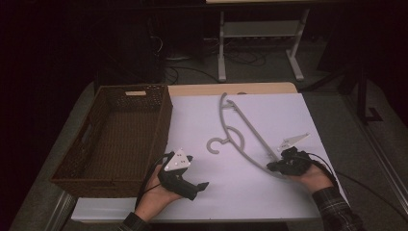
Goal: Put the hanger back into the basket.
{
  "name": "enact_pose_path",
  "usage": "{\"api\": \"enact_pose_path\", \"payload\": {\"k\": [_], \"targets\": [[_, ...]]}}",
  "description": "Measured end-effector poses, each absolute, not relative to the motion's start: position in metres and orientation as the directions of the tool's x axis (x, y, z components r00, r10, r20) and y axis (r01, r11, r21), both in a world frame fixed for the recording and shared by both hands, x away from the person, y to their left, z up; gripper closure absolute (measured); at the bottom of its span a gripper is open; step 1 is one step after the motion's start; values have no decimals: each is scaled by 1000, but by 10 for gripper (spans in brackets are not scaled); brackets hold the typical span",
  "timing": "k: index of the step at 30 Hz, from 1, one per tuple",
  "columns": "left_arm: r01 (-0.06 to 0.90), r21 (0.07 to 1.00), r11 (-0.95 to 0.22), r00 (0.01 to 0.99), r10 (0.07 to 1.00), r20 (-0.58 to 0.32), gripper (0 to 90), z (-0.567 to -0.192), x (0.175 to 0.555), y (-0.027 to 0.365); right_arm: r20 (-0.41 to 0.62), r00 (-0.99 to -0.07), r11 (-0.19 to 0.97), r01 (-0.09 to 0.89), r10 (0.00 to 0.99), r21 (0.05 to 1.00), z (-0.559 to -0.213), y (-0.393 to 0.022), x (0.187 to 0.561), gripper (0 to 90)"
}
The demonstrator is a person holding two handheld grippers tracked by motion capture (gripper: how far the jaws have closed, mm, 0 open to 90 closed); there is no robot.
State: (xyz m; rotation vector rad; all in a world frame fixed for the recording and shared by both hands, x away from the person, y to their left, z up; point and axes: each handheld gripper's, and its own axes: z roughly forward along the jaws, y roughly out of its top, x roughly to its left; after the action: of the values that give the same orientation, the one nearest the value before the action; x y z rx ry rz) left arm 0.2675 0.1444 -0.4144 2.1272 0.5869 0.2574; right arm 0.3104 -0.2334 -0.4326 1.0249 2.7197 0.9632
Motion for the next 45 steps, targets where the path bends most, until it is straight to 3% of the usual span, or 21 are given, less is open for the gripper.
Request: {"api": "enact_pose_path", "payload": {"k": [10,23,32,33,34,36,37,38,41,45], "targets": [[316,811,-493,864,502,-31,0,-414,268,146,175,-830,613,518,530,597,-433,-191,304,896],[317,810,-494,862,505,-29,0,-414,268,146,179,-907,658,403,381,637,-436,-100,297,896],[339,804,-488,853,520,-44,0,-415,270,146,151,-895,597,398,420,697,-424,-109,296,889],[345,801,-489,851,523,-47,0,-415,271,145,139,-877,555,406,460,726,-418,-124,295,785],[350,798,-490,847,530,-46,0,-414,272,144,131,-865,539,413,484,734,-416,-131,294,785],[355,791,-498,840,541,-37,0,-413,276,142,122,-857,534,416,500,736,-416,-139,292,700],[357,788,-502,837,546,-32,1,-413,278,140,101,-846,532,418,524,736,-415,-152,289,577],[363,783,-506,832,554,-28,1,-413,281,139,101,-846,532,418,524,736,-415,-152,289,577],[393,775,-495,817,575,-46,1,-412,294,130,97,-826,513,432,556,742,-414,-168,284,437],[404,767,-498,815,577,-55,3,-413,311,116,88,-805,486,437,587,756,-412,-184,275,335]]}}
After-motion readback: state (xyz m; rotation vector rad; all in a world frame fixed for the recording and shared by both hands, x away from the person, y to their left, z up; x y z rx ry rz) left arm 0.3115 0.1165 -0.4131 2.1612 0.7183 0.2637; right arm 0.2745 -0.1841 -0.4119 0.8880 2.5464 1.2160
